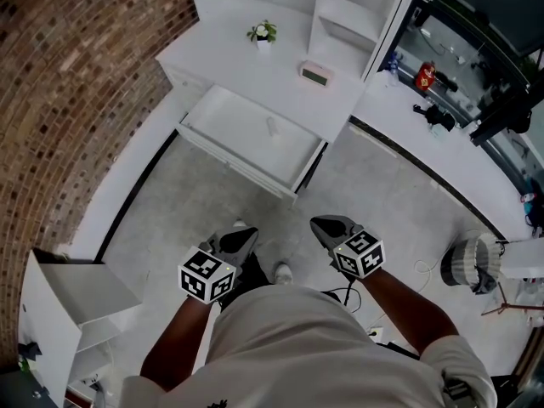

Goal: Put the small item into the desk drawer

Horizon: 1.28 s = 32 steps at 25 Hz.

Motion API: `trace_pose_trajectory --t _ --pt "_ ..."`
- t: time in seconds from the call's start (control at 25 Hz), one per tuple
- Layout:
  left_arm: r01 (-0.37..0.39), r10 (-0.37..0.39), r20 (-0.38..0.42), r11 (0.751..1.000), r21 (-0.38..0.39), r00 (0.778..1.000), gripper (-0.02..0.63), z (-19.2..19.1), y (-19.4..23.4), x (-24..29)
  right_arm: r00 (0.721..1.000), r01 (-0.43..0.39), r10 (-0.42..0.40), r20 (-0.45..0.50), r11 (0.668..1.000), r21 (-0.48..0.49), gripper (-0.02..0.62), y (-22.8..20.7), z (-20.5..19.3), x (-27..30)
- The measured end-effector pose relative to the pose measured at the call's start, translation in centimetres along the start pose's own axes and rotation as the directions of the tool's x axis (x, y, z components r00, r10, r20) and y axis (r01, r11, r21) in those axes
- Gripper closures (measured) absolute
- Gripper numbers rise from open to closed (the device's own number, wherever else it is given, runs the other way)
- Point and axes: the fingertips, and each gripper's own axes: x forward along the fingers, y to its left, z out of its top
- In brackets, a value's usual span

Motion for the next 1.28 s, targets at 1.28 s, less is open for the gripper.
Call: trace_pose_trajectory --t 1.28 --pt "-0.021 0.02 -0.017 1.0 -0.009 1.0 0.601 -2.4 -3.6 0.3 0.993 -0.108 0.11 0.052 0.994 -0.034 0.584 4.7 -0.5 -1.5"
